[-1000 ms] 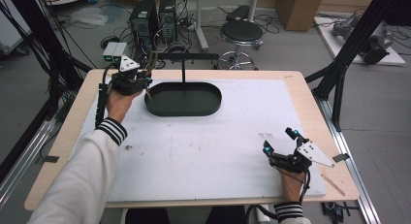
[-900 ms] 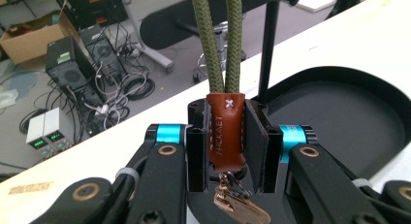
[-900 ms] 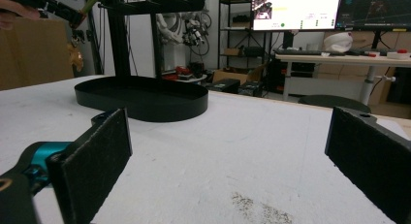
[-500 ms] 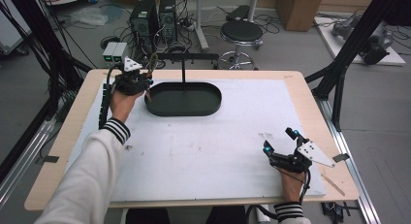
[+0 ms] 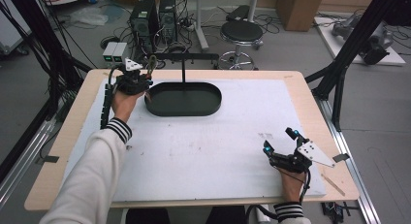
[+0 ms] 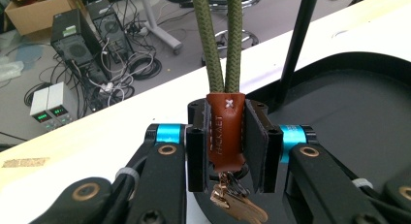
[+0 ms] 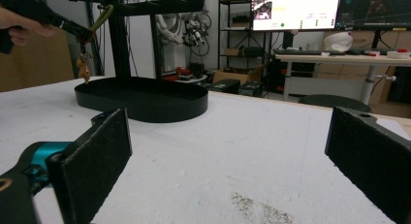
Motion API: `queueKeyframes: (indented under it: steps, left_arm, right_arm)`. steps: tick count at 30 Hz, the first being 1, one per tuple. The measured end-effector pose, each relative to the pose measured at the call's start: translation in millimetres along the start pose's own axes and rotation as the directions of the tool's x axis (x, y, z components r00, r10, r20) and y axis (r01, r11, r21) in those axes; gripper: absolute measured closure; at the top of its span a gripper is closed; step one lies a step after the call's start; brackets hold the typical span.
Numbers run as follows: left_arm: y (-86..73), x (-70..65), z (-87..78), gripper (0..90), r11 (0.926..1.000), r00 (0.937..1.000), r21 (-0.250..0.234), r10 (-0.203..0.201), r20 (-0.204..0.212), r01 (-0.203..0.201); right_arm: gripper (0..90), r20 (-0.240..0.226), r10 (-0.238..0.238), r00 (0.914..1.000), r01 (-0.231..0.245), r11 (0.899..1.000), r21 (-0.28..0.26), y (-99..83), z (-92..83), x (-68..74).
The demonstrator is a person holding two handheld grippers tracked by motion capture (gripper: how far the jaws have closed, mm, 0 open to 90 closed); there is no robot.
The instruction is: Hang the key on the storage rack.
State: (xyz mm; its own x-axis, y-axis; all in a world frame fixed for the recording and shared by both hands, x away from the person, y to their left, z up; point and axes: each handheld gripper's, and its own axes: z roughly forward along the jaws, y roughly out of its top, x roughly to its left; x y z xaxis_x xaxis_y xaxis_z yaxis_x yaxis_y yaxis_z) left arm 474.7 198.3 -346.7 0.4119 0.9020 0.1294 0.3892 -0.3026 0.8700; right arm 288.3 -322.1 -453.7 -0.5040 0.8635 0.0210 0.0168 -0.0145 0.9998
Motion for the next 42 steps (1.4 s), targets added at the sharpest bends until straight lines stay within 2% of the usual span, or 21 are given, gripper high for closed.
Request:
queueKeyframes:
  steps: [11, 13, 16, 17, 18, 20, 21, 22, 24, 25, 26, 27, 28, 30, 31, 32, 33, 34, 36, 38, 42]
  left_arm:
    - [-4.0, 3.6, 9.4, 72.2, 0.9993, 0.9992, -0.003, -0.038, 0.01, 0.038]
    - [-4.6, 4.2, 10.1, 72.0, 0.9982, 0.9981, -0.011, -0.059, 0.02, 0.059]
    - [-6.2, 6.6, 10.3, 70.1, 0.9969, 0.9959, -0.026, -0.072, 0.054, 0.074]
    - [-7.1, 8.2, 9.8, 65.4, 0.9973, 0.9957, -0.034, -0.062, 0.069, 0.065]
    - [-7.8, 9.4, 8.7, 65.4, 0.9966, 0.9948, -0.05, -0.061, 0.081, 0.066]
    - [-7.9, 14.0, 4.8, 53.9, 0.9934, 0.9877, -0.066, -0.084, 0.132, 0.093]
    - [-7.7, 16.2, 1.3, 51.6, 0.9917, 0.9833, -0.068, -0.098, 0.153, 0.11]
    - [-7.8, 17.4, -2.8, 48.5, 0.9898, 0.9815, -0.082, -0.103, 0.161, 0.117]
    - [-9.8, 17.8, -13.2, 38.3, 0.987, 0.9779, -0.111, -0.094, 0.187, 0.116]
    - [-11.9, 18.0, -19.9, 37.4, 0.9854, 0.975, -0.129, -0.083, 0.206, 0.112]
    - [-15.1, 18.3, -26.9, 26.7, 0.9815, 0.9717, -0.158, -0.07, 0.225, 0.108]
    - [-18.9, 18.1, -33.8, 26.7, 0.976, 0.9698, -0.18, -0.079, 0.231, 0.122]
    - [-22.2, 18.2, -39.9, 18.1, 0.9728, 0.9685, -0.189, -0.088, 0.233, 0.134]
    - [-27.7, 19.6, -51.7, 8.4, 0.9752, 0.9695, -0.192, -0.063, 0.237, 0.11]
    - [-31.1, 20.6, -57.8, 5.3, 0.9736, 0.9689, -0.204, -0.051, 0.242, 0.102]
    - [-34.6, 21.5, -63.6, 5.3, 0.9711, 0.97, -0.221, -0.036, 0.241, 0.091]
    - [-38.2, 21.9, -68.9, 1.6, 0.9702, 0.9712, -0.227, -0.028, 0.237, 0.083]
    - [-42.3, 22.7, -73.2, 1.7, 0.9703, 0.9673, -0.227, -0.025, 0.252, 0.085]
    - [-50.9, 22.7, -81.8, 1.7, 0.9706, 0.9636, -0.229, -0.01, 0.267, 0.074]
    - [-59.8, 21.2, -90.1, 1.7, 0.9679, 0.9593, -0.239, -0.009, 0.282, 0.079]
    - [-76.4, 17.9, -106.1, 1.7, 0.9583, 0.9606, -0.279, 0.018, 0.277, 0.062]
  right_arm:
    - [1.8, -0.001, -0.001, 1.0, 0.001, 1.0, 0.001, 0.0, 0.1, 0.1]
    - [1.8, 0.001, -0.002, 1.0, 0.002, 1.0, -0.001, 0.1, 0.2, -0.2]
    - [1.8, -0.001, 0.002, 1.0, -0.002, 1.0, 0.002, 0.1, 0.1, 0.3]
    - [1.8, -0.002, -0.002, 1.0, 0.002, 1.0, 0.005, 0.1, -0.1, 0.4]
    - [1.8, -0.002, -0.002, 1.0, 0.002, 1.0, 0.005, 0.1, -0.1, 0.4]
    - [1.8, -0.002, -0.003, 1.0, 0.003, 1.0, 0.004, 0.1, 0.0, 0.2]
    - [1.8, -0.002, 0.0, 1.0, 0.0, 1.0, 0.004, 0.0, -0.1, 0.3]
    - [1.8, 0.001, -0.003, 1.0, 0.003, 1.0, 0.001, 0.1, 0.1, -0.1]
    - [1.8, 0.0, 0.0, 1.0, 0.0, 1.0, 0.004, 0.0, 0.0, 0.2]
    - [1.8, 0.0, -0.003, 1.0, 0.003, 1.0, 0.002, 0.1, 0.1, 0.0]
    - [1.8, -0.002, 0.0, 1.0, 0.0, 1.0, 0.004, 0.0, 0.0, 0.3]
    - [1.8, -0.002, 0.0, 1.0, 0.0, 1.0, 0.004, 0.0, 0.0, 0.3]
    - [1.8, -0.002, -0.002, 1.0, 0.002, 1.0, 0.004, 0.1, -0.1, 0.3]
    - [1.8, -0.002, -0.003, 1.0, 0.003, 1.0, 0.005, 0.1, 0.0, 0.3]
    - [1.8, -0.002, -0.004, 1.0, 0.004, 1.0, 0.003, 0.2, 0.2, 0.5]
    - [1.8, -0.002, -0.004, 1.0, 0.004, 1.0, 0.003, 0.2, 0.2, 0.5]
    - [1.8, -0.003, -0.004, 1.0, 0.004, 1.0, 0.005, 0.1, 0.2, 0.9]
    - [1.8, -0.003, -0.007, 1.0, 0.007, 1.0, 0.005, 0.1, 0.2, 0.6]
    - [1.8, -0.004, -0.004, 1.0, 0.004, 1.0, 0.003, 0.1, 0.3, 0.6]
    - [1.8, -0.005, -0.005, 1.0, 0.005, 1.0, 0.003, 0.2, 0.0, 0.4]
    - [1.8, -0.004, -0.001, 1.0, 0.001, 1.0, 0.006, 0.2, 0.5, 0.2]
